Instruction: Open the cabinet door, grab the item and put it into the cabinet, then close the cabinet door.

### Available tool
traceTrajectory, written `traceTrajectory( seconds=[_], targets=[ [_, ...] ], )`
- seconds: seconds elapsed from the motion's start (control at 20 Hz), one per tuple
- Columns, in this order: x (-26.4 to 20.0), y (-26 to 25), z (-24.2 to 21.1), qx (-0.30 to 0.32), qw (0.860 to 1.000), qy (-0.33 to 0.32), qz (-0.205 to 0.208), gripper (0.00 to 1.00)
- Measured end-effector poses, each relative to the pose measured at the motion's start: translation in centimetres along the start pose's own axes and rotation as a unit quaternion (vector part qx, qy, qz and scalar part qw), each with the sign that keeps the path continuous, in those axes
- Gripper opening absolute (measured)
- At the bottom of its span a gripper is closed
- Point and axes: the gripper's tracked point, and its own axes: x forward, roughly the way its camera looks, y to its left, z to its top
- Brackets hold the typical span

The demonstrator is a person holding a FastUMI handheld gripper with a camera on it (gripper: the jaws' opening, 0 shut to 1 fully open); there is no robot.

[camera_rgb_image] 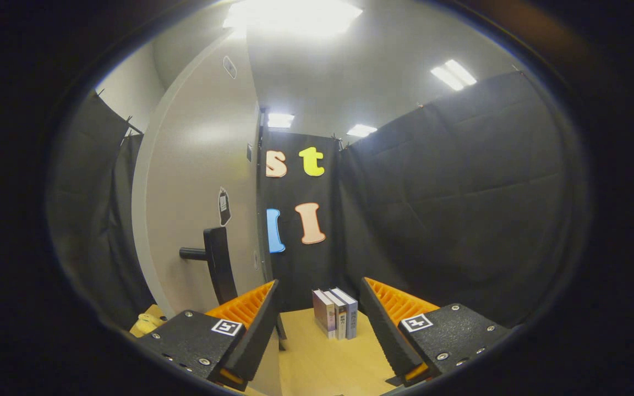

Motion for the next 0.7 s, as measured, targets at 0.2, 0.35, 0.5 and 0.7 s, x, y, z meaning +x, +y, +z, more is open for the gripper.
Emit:
traceTrajectory(
  seconds=[0.2, 0.35, 0.5, 0.7],
  targets=[
    [-0.4, 3.6, -0.3, 0.01, 0.999, -0.001, 0.032, 0.89],
    [-0.3, 6.2, -0.3, 0.012, 0.998, -0.005, 0.056, 0.89],
    [0.0, 8.7, -0.2, 0.016, 0.997, -0.011, 0.07, 0.89],
    [1.4, 12.4, -0.4, 0.023, 0.996, -0.011, 0.086, 0.89]
  ],
)
